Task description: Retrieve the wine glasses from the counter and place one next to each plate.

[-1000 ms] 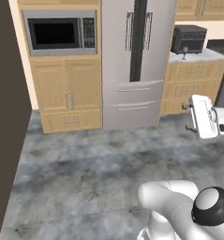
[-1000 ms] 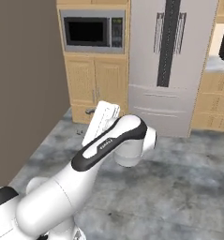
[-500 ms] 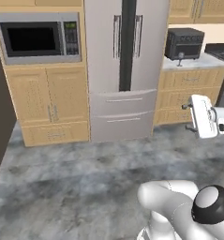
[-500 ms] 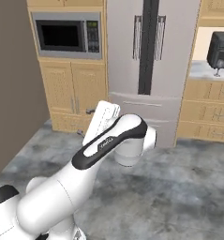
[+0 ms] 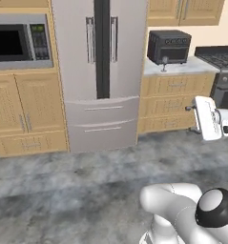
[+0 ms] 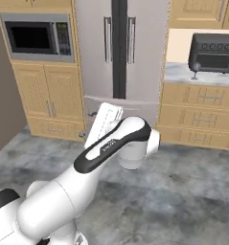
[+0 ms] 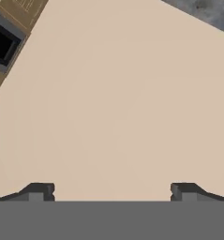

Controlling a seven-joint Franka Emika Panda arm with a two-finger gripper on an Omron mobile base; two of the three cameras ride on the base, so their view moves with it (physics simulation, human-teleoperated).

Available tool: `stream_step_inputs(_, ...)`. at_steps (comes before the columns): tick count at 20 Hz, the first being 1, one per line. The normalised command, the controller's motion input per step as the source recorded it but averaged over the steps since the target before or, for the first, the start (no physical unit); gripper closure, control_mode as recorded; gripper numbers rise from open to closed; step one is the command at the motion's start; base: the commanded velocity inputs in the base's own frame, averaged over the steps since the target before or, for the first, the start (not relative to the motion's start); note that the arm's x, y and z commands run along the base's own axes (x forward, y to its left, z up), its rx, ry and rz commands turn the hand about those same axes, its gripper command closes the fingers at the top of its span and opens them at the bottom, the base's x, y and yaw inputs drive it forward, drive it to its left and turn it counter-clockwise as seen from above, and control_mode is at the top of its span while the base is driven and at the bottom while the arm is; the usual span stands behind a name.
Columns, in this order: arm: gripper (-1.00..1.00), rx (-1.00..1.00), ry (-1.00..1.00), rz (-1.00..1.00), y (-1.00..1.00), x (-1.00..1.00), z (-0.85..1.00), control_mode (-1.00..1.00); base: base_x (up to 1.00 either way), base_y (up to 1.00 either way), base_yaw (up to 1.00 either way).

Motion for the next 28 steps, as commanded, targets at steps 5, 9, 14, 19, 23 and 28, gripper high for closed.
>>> stream_step_inputs(5,-1.0,0.0,0.0,0.0,0.0,0.0,0.0,1.0,0.42,-0.89,0.0)
stream_step_inputs(9,-1.0,0.0,0.0,0.0,0.0,0.0,0.0,1.0,0.64,-0.8,0.0)
stream_step_inputs(14,-1.0,0.0,0.0,0.0,0.0,0.0,0.0,1.0,0.95,-0.42,0.0)
stream_step_inputs(19,-1.0,0.0,0.0,0.0,0.0,0.0,0.0,1.0,1.0,-0.35,0.0)
stream_step_inputs(23,-1.0,0.0,0.0,0.0,0.0,0.0,0.0,1.0,0.7,-0.55,0.0)
stream_step_inputs(28,-1.0,0.0,0.0,0.0,0.0,0.0,0.0,1.0,0.46,-0.72,0.0)
